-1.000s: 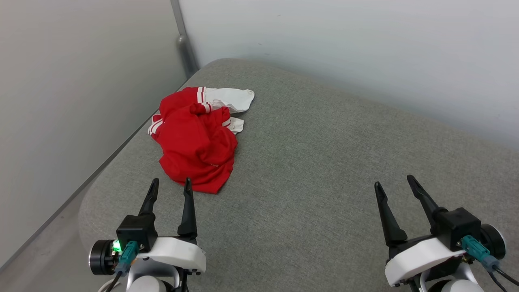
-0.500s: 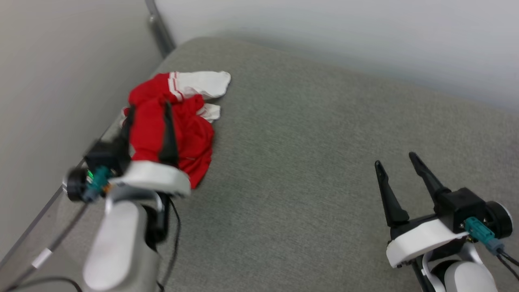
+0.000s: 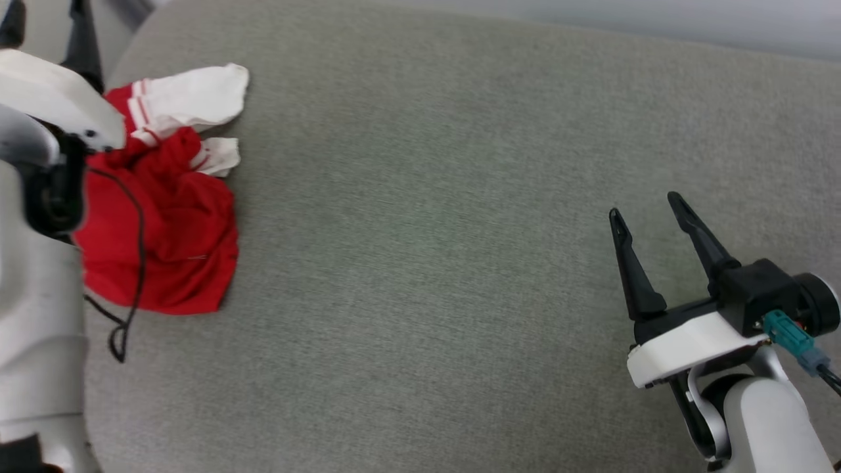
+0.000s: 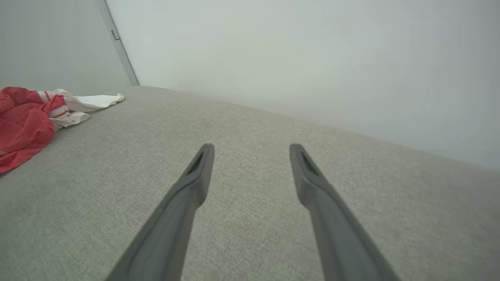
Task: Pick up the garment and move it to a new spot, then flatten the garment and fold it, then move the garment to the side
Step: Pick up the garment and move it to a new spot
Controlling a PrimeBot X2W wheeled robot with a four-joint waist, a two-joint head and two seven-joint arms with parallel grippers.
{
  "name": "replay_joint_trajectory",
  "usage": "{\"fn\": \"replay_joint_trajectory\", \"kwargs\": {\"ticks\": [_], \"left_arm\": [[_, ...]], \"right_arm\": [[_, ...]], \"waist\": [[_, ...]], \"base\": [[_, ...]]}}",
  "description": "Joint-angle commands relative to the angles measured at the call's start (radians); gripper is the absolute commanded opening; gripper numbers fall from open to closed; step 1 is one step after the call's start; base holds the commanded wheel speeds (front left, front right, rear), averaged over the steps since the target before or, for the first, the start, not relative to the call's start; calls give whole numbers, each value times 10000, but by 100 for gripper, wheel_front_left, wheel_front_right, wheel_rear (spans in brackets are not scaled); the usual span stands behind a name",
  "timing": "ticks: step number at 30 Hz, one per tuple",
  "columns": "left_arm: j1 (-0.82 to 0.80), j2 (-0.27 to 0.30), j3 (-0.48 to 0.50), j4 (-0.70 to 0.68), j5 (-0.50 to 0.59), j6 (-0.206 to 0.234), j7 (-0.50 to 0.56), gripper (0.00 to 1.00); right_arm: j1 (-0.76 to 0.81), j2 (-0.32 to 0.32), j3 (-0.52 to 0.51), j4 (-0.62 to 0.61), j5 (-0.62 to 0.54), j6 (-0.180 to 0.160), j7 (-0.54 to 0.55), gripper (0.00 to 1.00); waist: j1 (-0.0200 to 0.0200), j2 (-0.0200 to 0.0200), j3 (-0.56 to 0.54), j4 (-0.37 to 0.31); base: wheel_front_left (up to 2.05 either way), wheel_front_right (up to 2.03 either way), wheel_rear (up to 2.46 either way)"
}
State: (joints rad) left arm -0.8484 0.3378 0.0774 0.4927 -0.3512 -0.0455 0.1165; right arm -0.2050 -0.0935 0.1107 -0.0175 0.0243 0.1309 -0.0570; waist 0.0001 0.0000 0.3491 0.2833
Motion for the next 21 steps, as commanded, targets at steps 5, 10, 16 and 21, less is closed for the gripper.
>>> {"fn": "replay_joint_trajectory", "kwargs": {"ticks": [5,10,16,21], "left_arm": [[-333,985,56,1182,-360,-339,2148,100],[-50,1593,177,2257,-980,-507,4457,100],[535,1571,588,3036,-1860,-297,6670,100],[1140,1149,870,3037,-2437,-7,7432,49]], "right_arm": [[-476,-14,210,267,99,-3,-242,100],[-678,-18,253,425,123,-3,-369,100],[-863,-82,291,514,166,-3,-445,100],[-855,-122,194,514,173,-3,-394,100]], "waist": [[-1,0,632,-748],[-1,0,866,-1009],[-1,0,1077,-1192],[-1,0,1234,-1220]], "base": [[0,0,0],[0,0,0],[0,0,0],[0,0,0]]}}
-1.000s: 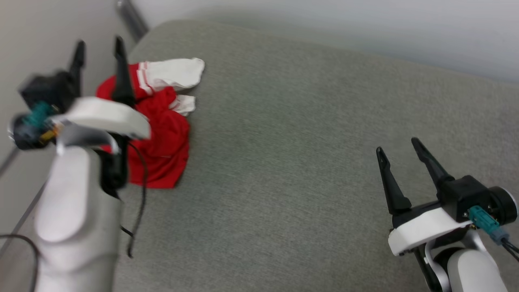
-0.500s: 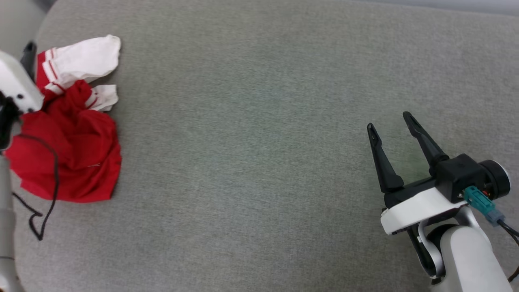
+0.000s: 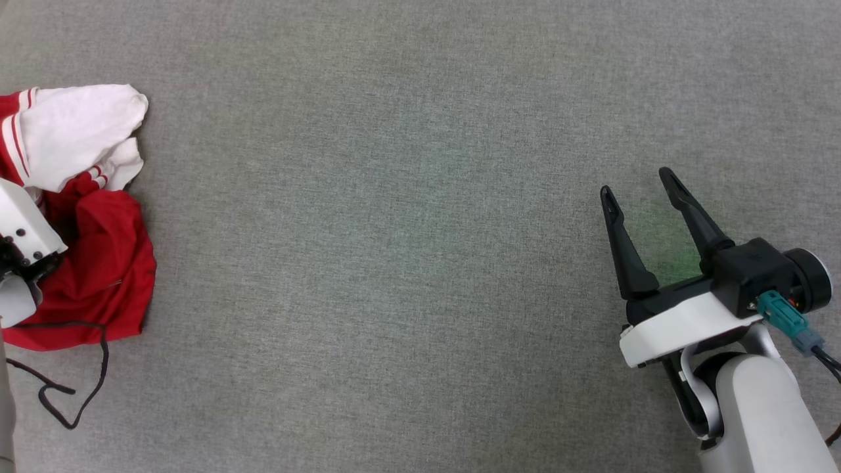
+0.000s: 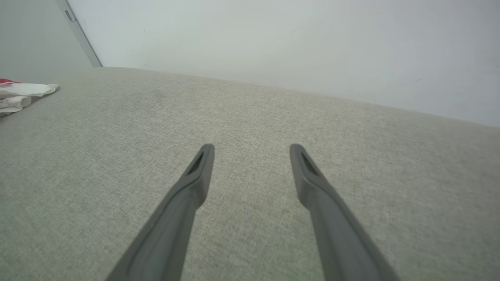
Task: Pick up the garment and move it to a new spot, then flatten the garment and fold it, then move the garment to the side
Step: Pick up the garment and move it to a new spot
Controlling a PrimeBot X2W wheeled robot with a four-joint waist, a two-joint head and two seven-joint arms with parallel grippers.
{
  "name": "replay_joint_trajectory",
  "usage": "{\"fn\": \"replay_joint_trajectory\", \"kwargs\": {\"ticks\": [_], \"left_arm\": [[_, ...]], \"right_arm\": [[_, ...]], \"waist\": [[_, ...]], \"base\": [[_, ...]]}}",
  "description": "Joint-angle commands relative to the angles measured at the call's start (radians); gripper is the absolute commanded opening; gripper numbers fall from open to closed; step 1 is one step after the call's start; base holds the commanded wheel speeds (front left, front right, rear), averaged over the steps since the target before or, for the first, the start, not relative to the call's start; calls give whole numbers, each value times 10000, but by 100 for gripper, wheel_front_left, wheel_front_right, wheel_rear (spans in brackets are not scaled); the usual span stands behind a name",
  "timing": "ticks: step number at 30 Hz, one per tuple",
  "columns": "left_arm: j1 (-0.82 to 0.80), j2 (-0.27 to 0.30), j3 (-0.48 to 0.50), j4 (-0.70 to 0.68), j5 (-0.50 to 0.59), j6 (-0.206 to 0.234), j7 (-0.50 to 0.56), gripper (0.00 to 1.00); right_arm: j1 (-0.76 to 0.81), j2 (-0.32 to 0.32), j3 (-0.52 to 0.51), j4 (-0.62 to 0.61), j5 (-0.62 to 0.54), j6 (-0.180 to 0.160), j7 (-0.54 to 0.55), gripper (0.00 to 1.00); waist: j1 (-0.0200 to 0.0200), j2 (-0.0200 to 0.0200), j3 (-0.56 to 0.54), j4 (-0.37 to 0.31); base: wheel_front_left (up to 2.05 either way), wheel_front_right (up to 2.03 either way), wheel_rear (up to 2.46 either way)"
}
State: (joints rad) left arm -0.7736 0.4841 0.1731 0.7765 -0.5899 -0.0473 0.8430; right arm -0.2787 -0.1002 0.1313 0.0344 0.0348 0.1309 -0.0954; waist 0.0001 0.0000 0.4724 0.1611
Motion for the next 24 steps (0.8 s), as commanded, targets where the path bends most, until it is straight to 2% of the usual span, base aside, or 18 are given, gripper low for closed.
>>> {"fn": "replay_joint_trajectory", "kwargs": {"ticks": [1,2,8,13,17,24], "left_arm": [[443,-375,-46,110,-77,36,129,24],[479,-403,-43,13,-91,85,79,0],[455,-47,-109,-726,299,189,-913,0],[238,126,-268,-1291,828,294,-2201,0],[-24,247,-440,-1532,1260,236,-3474,0],[-303,-8,-915,-1735,2073,324,-6020,0]], "right_arm": [[-116,-55,-13,12,66,-3,-11,100],[-120,-53,-8,30,62,-3,-12,100],[-119,11,6,201,87,-3,-109,100],[205,124,-47,466,115,-3,-190,100],[503,241,-173,590,111,-3,-259,100],[1201,403,-428,704,184,-3,-219,100]], "waist": [[-1,0,1,7],[-1,0,-4,15],[-1,0,-411,99],[-1,0,-1181,203],[-1,0,-1921,263],[-1,0,-3288,96]], "base": [[0,0,0],[0,0,0],[0,0,0],[0,0,0],[0,0,0],[0,0,0]]}}
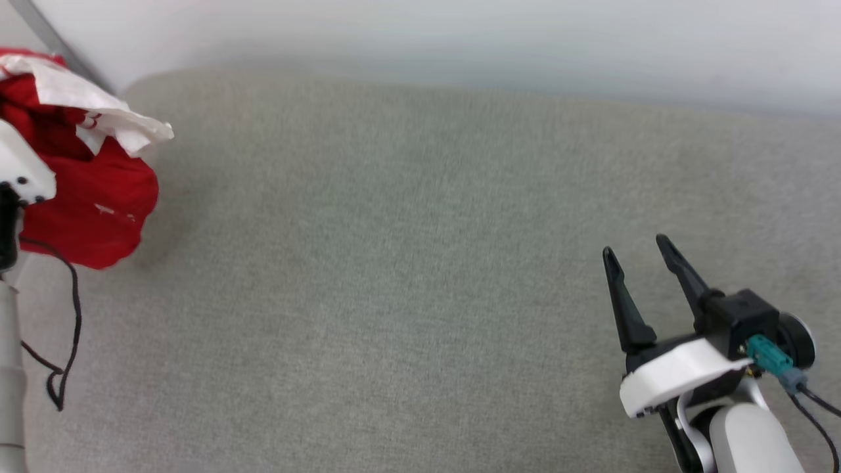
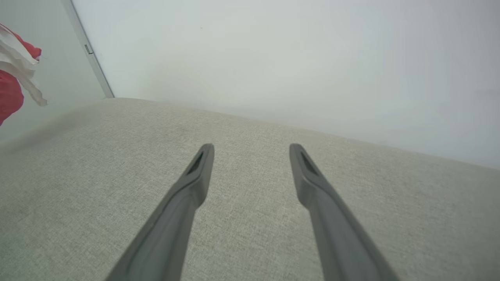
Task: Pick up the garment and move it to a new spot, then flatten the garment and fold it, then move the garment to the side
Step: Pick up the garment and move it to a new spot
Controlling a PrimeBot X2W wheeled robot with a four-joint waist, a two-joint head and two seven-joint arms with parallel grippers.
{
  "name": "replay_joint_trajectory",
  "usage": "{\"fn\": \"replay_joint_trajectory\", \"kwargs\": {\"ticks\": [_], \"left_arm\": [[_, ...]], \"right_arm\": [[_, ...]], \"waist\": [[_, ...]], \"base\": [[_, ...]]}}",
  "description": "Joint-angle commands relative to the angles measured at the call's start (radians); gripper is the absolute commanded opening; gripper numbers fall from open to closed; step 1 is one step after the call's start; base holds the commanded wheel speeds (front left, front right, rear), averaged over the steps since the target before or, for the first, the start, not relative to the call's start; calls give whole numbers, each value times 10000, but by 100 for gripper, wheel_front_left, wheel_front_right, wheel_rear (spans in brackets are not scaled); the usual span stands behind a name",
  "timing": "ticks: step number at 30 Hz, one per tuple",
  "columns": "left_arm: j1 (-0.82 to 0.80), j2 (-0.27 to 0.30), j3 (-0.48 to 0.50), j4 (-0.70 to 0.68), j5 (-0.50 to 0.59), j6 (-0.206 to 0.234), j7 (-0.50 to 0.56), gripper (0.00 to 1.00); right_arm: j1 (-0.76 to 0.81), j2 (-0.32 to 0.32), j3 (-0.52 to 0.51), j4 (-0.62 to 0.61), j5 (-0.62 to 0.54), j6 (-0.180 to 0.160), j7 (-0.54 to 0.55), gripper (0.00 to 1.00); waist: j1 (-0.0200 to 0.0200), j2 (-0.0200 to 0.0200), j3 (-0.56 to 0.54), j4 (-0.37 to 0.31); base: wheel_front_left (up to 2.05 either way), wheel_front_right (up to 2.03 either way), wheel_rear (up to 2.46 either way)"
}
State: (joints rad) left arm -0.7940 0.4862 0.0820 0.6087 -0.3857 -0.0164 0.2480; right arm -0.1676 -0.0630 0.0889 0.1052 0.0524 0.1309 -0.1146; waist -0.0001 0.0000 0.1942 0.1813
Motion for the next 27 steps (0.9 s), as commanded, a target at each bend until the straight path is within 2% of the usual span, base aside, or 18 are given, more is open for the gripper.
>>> {"fn": "replay_joint_trajectory", "kwargs": {"ticks": [1,5,8,10,12,22,27], "left_arm": [[-89,-83,-74,-47,122,14,-383,0],[30,-401,-431,-124,427,-47,-1402,0],[143,-652,-631,-212,486,-92,-1735,0],[331,-1113,-926,-435,478,-190,-2096,0],[407,-1246,-1028,-528,499,-217,-2183,0],[1479,-3272,-2510,-1505,241,-714,-2594,0],[2270,-3880,-3266,-1752,-59,-887,-2519,0]], "right_arm": [[196,50,-33,2,29,-3,-20,100],[608,101,-162,-86,29,-3,120,100],[805,114,-235,-179,26,-3,204,100],[1080,123,-304,-318,-8,-3,338,100],[1142,125,-307,-372,-19,-3,397,100],[1514,133,-342,-809,163,-3,725,100],[1546,135,-401,-1009,176,-3,778,100]], "waist": [[1,0,-692,-182],[1,0,-1291,-546],[1,0,-1509,-769],[1,0,-1772,-1161],[1,0,-1833,-1320],[1,0,-2000,-2874],[1,0,-1803,-3368]], "base": [[0,0,0],[0,0,0],[0,0,0],[0,0,0],[0,0,0],[0,0,0],[0,0,0]]}}
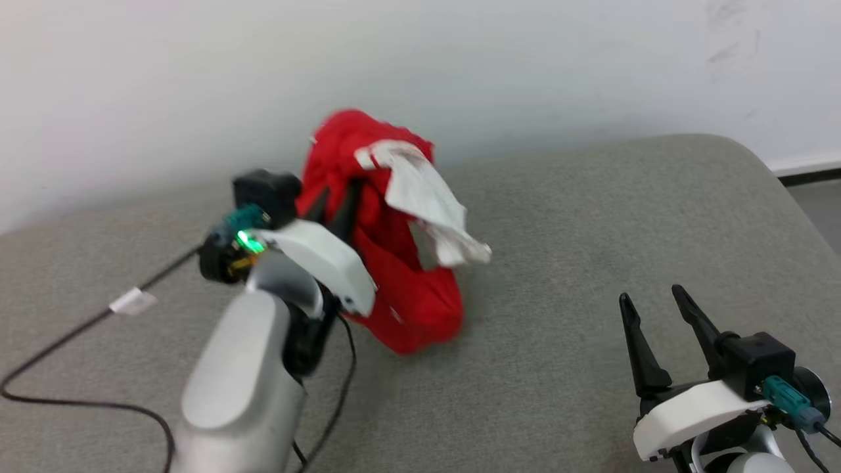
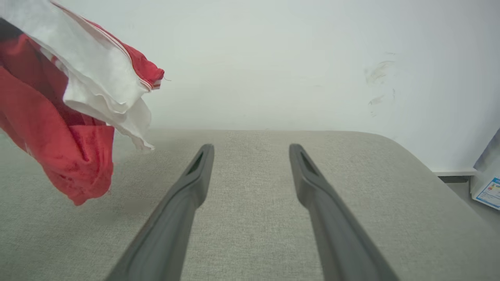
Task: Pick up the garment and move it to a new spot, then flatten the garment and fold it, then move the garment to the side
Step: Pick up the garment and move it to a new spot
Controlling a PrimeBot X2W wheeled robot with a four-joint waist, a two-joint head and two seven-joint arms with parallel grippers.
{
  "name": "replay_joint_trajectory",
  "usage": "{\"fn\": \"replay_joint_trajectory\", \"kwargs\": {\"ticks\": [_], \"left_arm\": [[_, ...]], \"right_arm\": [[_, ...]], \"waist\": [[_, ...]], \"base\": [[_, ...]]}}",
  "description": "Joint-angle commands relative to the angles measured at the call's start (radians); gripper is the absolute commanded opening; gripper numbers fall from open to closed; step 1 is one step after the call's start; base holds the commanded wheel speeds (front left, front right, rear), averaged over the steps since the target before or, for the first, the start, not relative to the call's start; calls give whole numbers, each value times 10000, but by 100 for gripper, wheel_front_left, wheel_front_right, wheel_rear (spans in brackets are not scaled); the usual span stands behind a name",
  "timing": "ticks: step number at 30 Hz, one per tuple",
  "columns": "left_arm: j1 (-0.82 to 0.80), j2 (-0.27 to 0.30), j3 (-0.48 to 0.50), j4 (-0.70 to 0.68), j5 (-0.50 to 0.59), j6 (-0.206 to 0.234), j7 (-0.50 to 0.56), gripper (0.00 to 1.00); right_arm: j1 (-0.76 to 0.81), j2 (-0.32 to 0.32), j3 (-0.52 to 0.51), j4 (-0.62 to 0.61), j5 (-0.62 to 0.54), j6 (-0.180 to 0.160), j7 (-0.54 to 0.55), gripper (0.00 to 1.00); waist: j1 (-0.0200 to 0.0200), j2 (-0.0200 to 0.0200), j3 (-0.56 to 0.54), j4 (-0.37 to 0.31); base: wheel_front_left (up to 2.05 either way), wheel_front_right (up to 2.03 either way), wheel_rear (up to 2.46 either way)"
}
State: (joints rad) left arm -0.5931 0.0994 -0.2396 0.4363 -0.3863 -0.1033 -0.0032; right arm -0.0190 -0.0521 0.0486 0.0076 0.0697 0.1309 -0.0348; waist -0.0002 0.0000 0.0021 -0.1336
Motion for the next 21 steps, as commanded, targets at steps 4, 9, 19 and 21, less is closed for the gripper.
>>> {"fn": "replay_joint_trajectory", "kwargs": {"ticks": [4,9,19,21], "left_arm": [[1272,-250,-659,-82,-85,65,80,0],[2577,-379,-1476,124,14,220,348,0],[3460,-408,-2033,-797,207,606,-111,100],[3467,-388,-2018,-1171,297,702,-434,100]], "right_arm": [[10,27,-62,-104,196,-3,-104,100],[-186,26,-22,57,447,-3,-306,100],[-324,24,-121,462,530,-3,-580,100],[-258,26,-185,491,475,-1,-564,100]], "waist": [[2,0,417,-398],[2,0,726,-428],[2,0,672,128],[2,0,520,324]], "base": [[0,0,0],[0,0,0],[0,0,0],[0,0,0]]}}
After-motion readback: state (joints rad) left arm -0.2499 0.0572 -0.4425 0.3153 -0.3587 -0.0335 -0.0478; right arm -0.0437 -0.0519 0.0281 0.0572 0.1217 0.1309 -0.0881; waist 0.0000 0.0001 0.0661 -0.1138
